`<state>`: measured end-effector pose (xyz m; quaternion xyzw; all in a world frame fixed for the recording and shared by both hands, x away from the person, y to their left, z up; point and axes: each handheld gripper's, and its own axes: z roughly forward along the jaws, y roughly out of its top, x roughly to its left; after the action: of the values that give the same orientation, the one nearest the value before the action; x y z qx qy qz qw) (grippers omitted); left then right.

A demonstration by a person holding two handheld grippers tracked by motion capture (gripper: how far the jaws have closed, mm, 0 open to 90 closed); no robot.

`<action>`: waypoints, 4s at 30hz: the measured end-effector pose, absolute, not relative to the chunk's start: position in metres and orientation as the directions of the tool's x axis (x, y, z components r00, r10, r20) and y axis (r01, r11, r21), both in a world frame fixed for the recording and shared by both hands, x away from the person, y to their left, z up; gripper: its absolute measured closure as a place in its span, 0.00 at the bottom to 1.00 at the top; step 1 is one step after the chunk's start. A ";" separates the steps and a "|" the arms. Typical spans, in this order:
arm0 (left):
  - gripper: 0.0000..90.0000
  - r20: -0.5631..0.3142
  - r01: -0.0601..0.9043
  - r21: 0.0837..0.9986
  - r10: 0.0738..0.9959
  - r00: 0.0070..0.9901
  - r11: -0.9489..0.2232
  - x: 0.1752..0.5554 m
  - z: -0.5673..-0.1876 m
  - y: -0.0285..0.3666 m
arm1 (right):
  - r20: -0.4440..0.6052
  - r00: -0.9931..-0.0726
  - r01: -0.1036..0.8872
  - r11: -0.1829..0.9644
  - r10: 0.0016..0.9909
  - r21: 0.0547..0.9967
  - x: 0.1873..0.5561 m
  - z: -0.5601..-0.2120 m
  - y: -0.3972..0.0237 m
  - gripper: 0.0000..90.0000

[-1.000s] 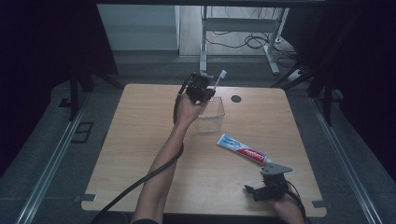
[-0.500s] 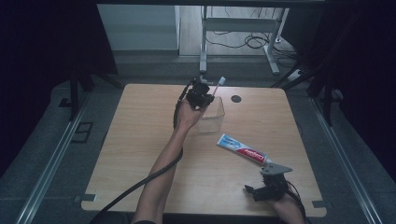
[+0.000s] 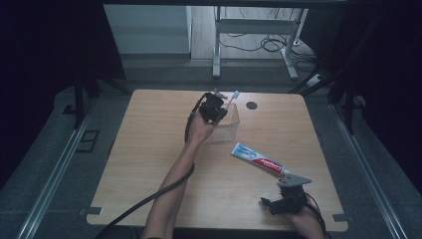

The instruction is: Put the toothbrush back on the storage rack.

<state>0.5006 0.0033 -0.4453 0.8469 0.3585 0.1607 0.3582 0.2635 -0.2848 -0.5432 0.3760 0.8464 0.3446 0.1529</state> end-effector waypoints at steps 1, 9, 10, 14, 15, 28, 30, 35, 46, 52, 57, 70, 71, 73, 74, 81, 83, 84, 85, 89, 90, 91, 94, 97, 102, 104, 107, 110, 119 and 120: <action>0.93 0.016 0.493 0.721 0.723 0.690 -0.486 0.500 -0.446 0.003 | 0.000 -0.670 0.531 0.480 0.742 0.698 0.263 -0.543 -0.285 0.00; 0.93 0.030 0.497 0.705 0.722 0.692 -0.506 0.500 -0.452 -0.001 | 0.000 -0.670 0.531 0.480 0.742 0.699 0.264 -0.543 -0.285 0.00; 0.93 0.030 0.497 0.705 0.722 0.692 -0.506 0.500 -0.452 -0.001 | 0.000 -0.670 0.531 0.480 0.742 0.699 0.264 -0.543 -0.285 0.00; 0.93 0.034 0.503 0.695 0.723 0.690 -0.513 0.500 -0.454 -0.003 | 0.000 -0.670 0.531 0.479 0.742 0.699 0.263 -0.543 -0.285 0.00; 0.93 0.034 0.506 0.692 0.723 0.690 -0.516 0.501 -0.454 -0.003 | 0.000 -0.670 0.531 0.479 0.742 0.699 0.263 -0.543 -0.285 0.00; 0.87 0.013 0.533 0.673 0.730 0.684 -0.512 0.502 -0.455 -0.003 | 0.000 -0.670 0.531 0.480 0.742 0.698 0.263 -0.543 -0.285 0.00; 0.84 0.011 0.534 0.673 0.729 0.685 -0.512 0.502 -0.455 -0.003 | 0.000 -0.671 0.531 0.480 0.742 0.699 0.264 -0.543 -0.285 0.00; 0.75 0.004 0.530 0.680 0.726 0.688 -0.506 0.500 -0.451 -0.003 | 0.000 -0.670 0.531 0.480 0.742 0.698 0.264 -0.543 -0.285 0.00; 0.50 -0.007 0.524 0.696 0.724 0.690 -0.492 0.494 -0.437 0.000 | 0.000 -0.671 0.531 0.480 0.742 0.698 0.264 -0.543 -0.285 0.00; 0.35 -0.011 0.511 0.710 0.717 0.697 -0.486 0.489 -0.430 0.002 | -0.001 -0.671 0.530 0.480 0.742 0.699 0.264 -0.543 -0.285 0.00; 0.25 -0.028 0.508 0.714 0.706 0.708 -0.481 0.484 -0.426 0.004 | -0.002 -0.671 0.529 0.481 0.741 0.699 0.264 -0.543 -0.285 0.00; 0.16 -0.044 0.497 0.722 0.686 0.727 -0.481 0.470 -0.417 0.018 | -0.002 -0.671 0.529 0.481 0.741 0.699 0.264 -0.543 -0.285 0.00; 0.15 -0.041 0.496 0.722 0.687 0.726 -0.482 0.468 -0.416 0.019 | -0.002 -0.671 0.529 0.481 0.741 0.699 0.264 -0.543 -0.285 0.00; 0.15 -0.044 0.492 0.725 0.681 0.731 -0.482 0.464 -0.415 0.022 | -0.004 -0.672 0.528 0.482 0.741 0.700 0.264 -0.543 -0.285 0.00; 0.15 -0.044 0.492 0.725 0.681 0.731 -0.482 0.464 -0.415 0.022 | -0.004 -0.672 0.528 0.482 0.741 0.700 0.264 -0.543 -0.285 0.00; 0.15 -0.047 0.480 0.739 0.675 0.736 -0.472 0.455 -0.415 0.030 | -0.003 -0.671 0.529 0.481 0.741 0.699 0.264 -0.543 -0.285 0.00; 0.14 -0.046 0.477 0.742 0.674 0.737 -0.471 0.453 -0.415 0.032 | -0.003 -0.671 0.529 0.481 0.741 0.699 0.264 -0.543 -0.285 0.00; 0.14 -0.049 0.476 0.745 0.673 0.738 -0.468 0.452 -0.416 0.033 | -0.003 -0.671 0.529 0.481 0.741 0.699 0.264 -0.543 -0.285 0.00; 0.14 -0.048 0.474 0.745 0.670 0.740 -0.470 0.451 -0.416 0.034 | -0.003 -0.671 0.529 0.481 0.741 0.699 0.264 -0.543 -0.285 0.00; 0.14 -0.030 0.460 0.746 0.665 0.746 -0.482 0.446 -0.418 0.037 | -0.003 -0.671 0.529 0.481 0.741 0.699 0.264 -0.543 -0.285 0.00; 0.14 -0.029 0.458 0.747 0.665 0.747 -0.482 0.444 -0.418 0.037 | -0.003 -0.671 0.529 0.481 0.741 0.699 0.264 -0.543 -0.285 0.00; 0.14 -0.020 0.453 0.743 0.660 0.751 -0.492 0.443 -0.419 0.039 | -0.004 -0.670 0.529 0.481 0.742 0.699 0.264 -0.543 -0.285 0.00; 0.14 -0.020 0.448 0.748 0.658 0.753 -0.490 0.439 -0.420 0.040 | -0.002 -0.671 0.529 0.481 0.741 0.699 0.264 -0.543 -0.285 0.00; 0.14 -0.021 0.445 0.750 0.655 0.755 -0.489 0.435 -0.421 0.042 | -0.002 -0.671 0.529 0.480 0.742 0.699 0.264 -0.543 -0.285 0.00; 0.14 -0.024 0.441 0.755 0.652 0.758 -0.485 0.429 -0.423 0.047 | -0.002 -0.671 0.529 0.481 0.742 0.699 0.264 -0.543 -0.285 0.00; 0.14 -0.029 0.445 0.755 0.652 0.757 -0.482 0.426 -0.425 0.049 | -0.002 -0.671 0.529 0.481 0.741 0.699 0.264 -0.543 -0.285 0.00; 0.14 -0.029 0.445 0.756 0.654 0.756 -0.480 0.423 -0.427 0.052 | -0.001 -0.671 0.530 0.480 0.742 0.699 0.264 -0.543 -0.285 0.00; 0.14 -0.031 0.448 0.757 0.658 0.752 -0.476 0.420 -0.429 0.056 | -0.002 -0.671 0.529 0.481 0.741 0.699 0.264 -0.543 -0.285 0.00; 0.14 -0.040 0.457 0.760 0.669 0.742 -0.461 0.412 -0.436 0.070 | -0.001 -0.671 0.530 0.480 0.742 0.699 0.264 -0.543 -0.285 0.00; 0.14 -0.041 0.458 0.760 0.670 0.741 -0.461 0.411 -0.436 0.072 | -0.001 -0.671 0.530 0.480 0.742 0.699 0.264 -0.543 -0.285 0.00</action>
<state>0.4106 0.0719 -0.4362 0.8441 0.3342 0.1334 0.3975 0.2636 -0.2847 -0.5433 0.3756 0.8465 0.3448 0.1535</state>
